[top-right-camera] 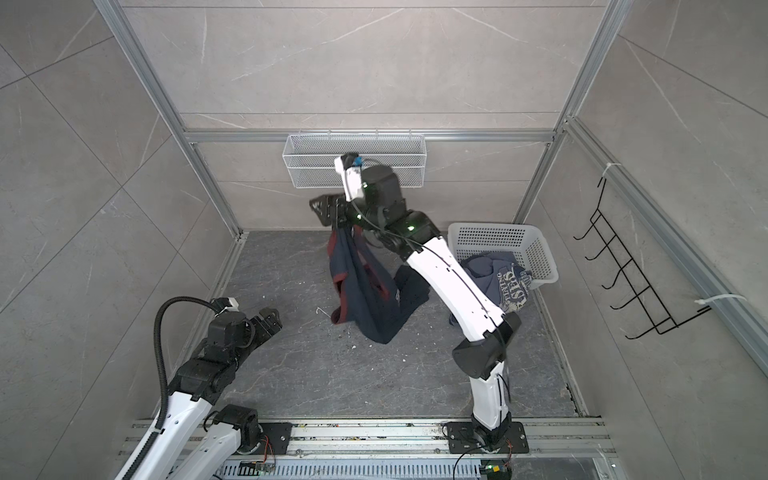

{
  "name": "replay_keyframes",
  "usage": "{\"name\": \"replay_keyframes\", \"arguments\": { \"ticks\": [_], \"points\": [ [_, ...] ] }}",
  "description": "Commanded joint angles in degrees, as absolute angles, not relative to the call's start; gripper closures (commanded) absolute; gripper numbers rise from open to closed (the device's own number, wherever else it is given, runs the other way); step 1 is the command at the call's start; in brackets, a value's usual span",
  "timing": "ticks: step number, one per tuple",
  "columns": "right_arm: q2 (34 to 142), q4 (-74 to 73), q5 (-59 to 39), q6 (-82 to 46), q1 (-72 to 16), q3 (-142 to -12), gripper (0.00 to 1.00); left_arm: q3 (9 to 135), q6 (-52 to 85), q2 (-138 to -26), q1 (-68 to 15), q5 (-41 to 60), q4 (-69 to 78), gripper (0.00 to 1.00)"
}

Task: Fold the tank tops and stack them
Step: 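Lay the navy tank top on the table center and release it with the right gripper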

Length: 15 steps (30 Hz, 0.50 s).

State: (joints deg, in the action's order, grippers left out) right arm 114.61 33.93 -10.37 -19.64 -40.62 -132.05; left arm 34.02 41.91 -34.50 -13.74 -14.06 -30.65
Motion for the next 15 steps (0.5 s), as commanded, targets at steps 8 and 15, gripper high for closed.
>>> {"name": "replay_keyframes", "arguments": {
  "ticks": [8, 15],
  "points": [
    [100.7, 35.8, 3.2, -20.3, -37.4, -101.0, 0.14, 41.3, 37.0, -48.0, -15.4, 2.9, -29.1, 0.06],
    [85.2, 34.9, 4.3, -29.5, -28.4, -75.5, 0.16, 55.9, 36.5, -71.7, -33.2, 2.2, -25.3, 0.07]
  ]
}}
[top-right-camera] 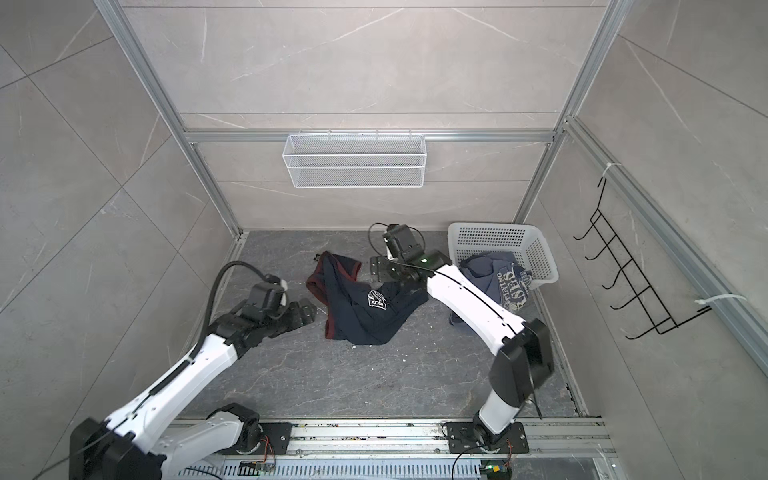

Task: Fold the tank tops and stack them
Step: 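Lay the navy tank top on the table center and release it with the right gripper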

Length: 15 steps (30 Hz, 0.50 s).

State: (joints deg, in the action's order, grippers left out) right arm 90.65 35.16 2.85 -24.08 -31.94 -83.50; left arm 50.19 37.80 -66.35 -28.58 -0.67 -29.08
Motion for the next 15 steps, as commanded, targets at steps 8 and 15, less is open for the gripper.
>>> {"name": "replay_keyframes", "arguments": {
  "ticks": [8, 15],
  "points": [
    [69.8, 34.1, 4.7, -33.9, -23.0, -56.6, 0.16, 72.5, 42.1, -95.9, -43.7, -2.8, -25.0, 0.11],
    [67.5, 33.9, 5.1, -34.0, -23.0, -52.4, 0.16, 80.8, 43.6, -106.5, -44.4, -4.4, -26.0, 0.41]
  ]
}}
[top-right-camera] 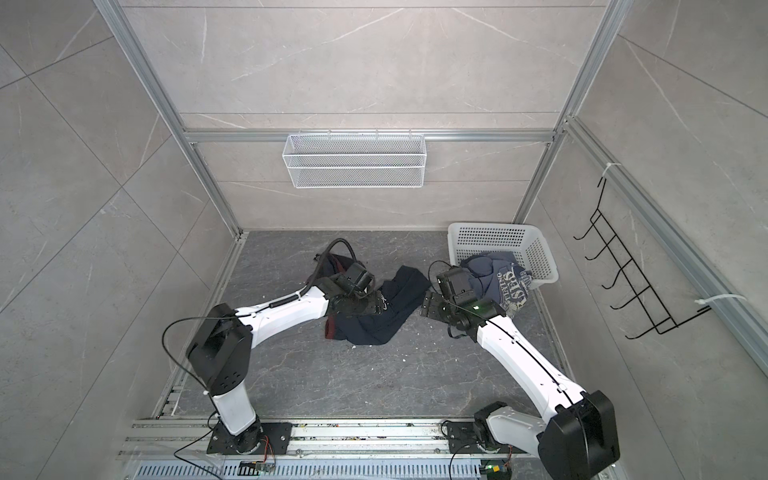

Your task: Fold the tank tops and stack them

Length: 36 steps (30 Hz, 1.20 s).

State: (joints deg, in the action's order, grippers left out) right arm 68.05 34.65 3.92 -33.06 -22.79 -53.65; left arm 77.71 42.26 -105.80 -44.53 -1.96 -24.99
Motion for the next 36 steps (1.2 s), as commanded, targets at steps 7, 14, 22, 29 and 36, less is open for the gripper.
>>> {"name": "replay_keyframes", "arguments": {
  "ticks": [7, 14, 22, 29, 36],
  "points": [
    [72.6, 30.5, 1.6, -33.9, -22.9, -53.1, 0.16, 78.1, 40.7, -93.5, -40.1, -11.3, -29.3, 1.0],
    [80.0, 27.3, -1.1, -32.5, -22.9, -55.6, 0.16, 73.0, 39.8, -68.8, -22.9, -10.5, -40.8, 1.0],
    [92.0, 21.4, -10.2, -30.8, -24.0, -62.6, 0.17, 63.7, 37.4, -67.4, -8.3, 1.0, -43.7, 1.0],
    [103.3, 16.3, -15.1, -31.0, -31.8, -71.3, 0.2, 60.3, 36.8, -67.1, -7.6, -0.1, -42.9, 1.0],
    [114.8, 15.5, -17.3, -32.5, -35.8, -80.4, 0.27, 58.8, 36.4, -64.7, -7.6, -2.2, -43.7, 1.0]
  ]
}}
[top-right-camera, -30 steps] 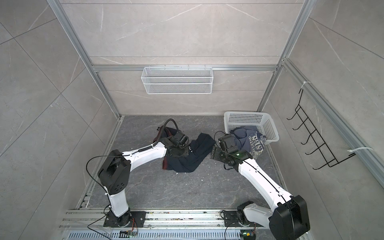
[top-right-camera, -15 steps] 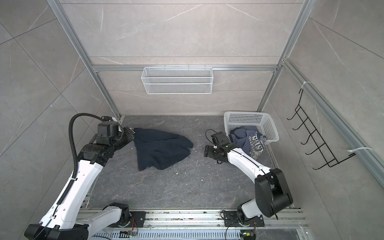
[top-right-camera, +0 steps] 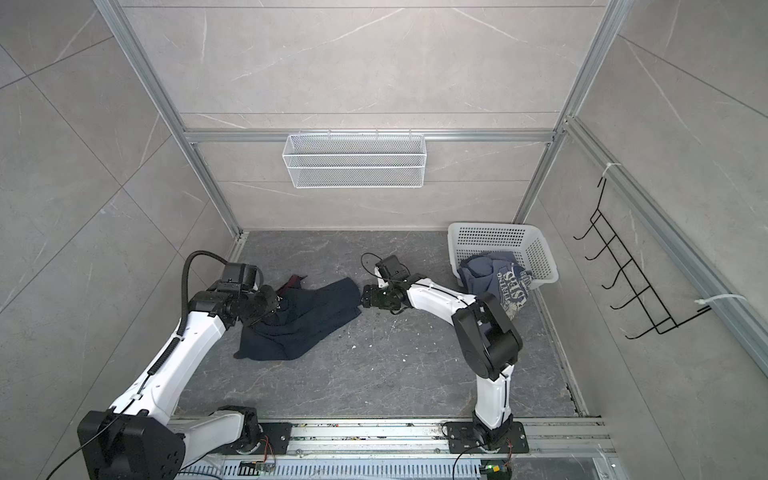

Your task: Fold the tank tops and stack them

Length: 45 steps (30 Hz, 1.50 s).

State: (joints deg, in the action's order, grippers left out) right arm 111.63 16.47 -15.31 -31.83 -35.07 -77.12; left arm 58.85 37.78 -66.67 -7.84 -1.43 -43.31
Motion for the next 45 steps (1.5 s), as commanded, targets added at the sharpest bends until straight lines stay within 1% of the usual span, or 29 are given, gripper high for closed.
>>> {"name": "replay_keyframes", "arguments": {
  "ticks": [1, 2, 7, 11, 13, 15, 18, 21, 23, 28, 30, 32, 34, 36, 38, 41, 43, 45],
  "points": [
    [116.3, 15.7, -17.6, -32.8, -36.1, -81.8, 0.3, 58.5, 36.3, -64.3, -7.5, -2.3, -43.7, 1.0],
    [117.7, 16.1, -18.1, -33.2, -36.2, -83.3, 0.33, 58.2, 36.4, -64.0, -7.5, -2.4, -43.8, 1.0],
    [123.0, 17.1, -19.1, -33.6, -36.6, -88.2, 0.4, 57.3, 36.3, -62.7, -7.5, -2.7, -43.8, 1.0],
    [126.2, 19.3, -19.4, -33.1, -36.7, -92.2, 0.52, 57.6, 36.0, -61.9, -7.4, -3.5, -44.2, 1.0],
    [126.7, 18.3, -19.9, -33.6, -36.7, -92.2, 0.58, 57.8, 35.7, -61.5, -7.4, -3.6, -44.2, 1.0],
    [126.6, 16.0, -21.1, -34.4, -36.7, -91.1, 0.66, 58.4, 35.4, -61.4, -7.4, -3.9, -44.5, 1.0],
    [125.4, 16.1, -20.0, -34.3, -36.8, -90.4, 0.85, 59.1, 35.2, -61.3, -7.4, -4.5, -44.9, 1.0],
    [120.0, 18.8, -15.1, -31.4, -36.8, -89.6, 1.0, 60.7, 34.6, -61.4, -7.1, -5.3, -45.1, 1.0],
    [113.8, 21.8, -9.7, -28.2, -36.6, -89.7, 1.0, 65.3, 33.4, -62.7, -6.4, -5.2, -46.3, 1.0],
    [93.1, 25.7, 4.9, -19.9, -35.5, -90.9, 1.0, 89.5, 27.3, -67.5, -5.5, -7.6, -52.8, 1.0],
    [86.4, 27.2, 9.1, -17.5, -34.5, -93.0, 1.0, 98.1, 25.1, -67.9, -5.4, -8.4, -52.6, 1.0],
    [80.7, 29.4, 12.3, -16.7, -32.5, -95.5, 1.0, 103.2, 23.7, -66.5, -5.4, -7.6, -49.3, 1.0],
    [76.5, 30.5, 12.9, -16.4, -30.5, -96.6, 1.0, 102.8, 23.2, -63.8, -5.4, -6.4, -43.8, 1.0],
    [72.4, 30.4, 12.9, -15.9, -29.7, -95.5, 1.0, 98.0, 24.4, -60.9, -5.4, -5.7, -38.8, 1.0],
    [69.7, 30.8, 13.2, -16.4, -29.8, -92.4, 1.0, 91.9, 25.7, -60.6, -5.3, -1.4, -37.1, 1.0],
    [67.8, 31.5, 12.8, -18.9, -29.7, -84.2, 1.0, 83.5, 27.9, -66.6, -5.5, 10.1, -41.1, 1.0],
    [68.0, 33.6, 13.9, -21.3, -29.6, -78.6, 1.0, 78.9, 28.8, -72.0, -5.6, 15.1, -45.5, 1.0],
    [68.3, 35.1, 13.9, -23.9, -29.1, -72.0, 1.0, 73.3, 27.9, -74.4, -6.1, 18.1, -46.0, 1.0]
  ]
}}
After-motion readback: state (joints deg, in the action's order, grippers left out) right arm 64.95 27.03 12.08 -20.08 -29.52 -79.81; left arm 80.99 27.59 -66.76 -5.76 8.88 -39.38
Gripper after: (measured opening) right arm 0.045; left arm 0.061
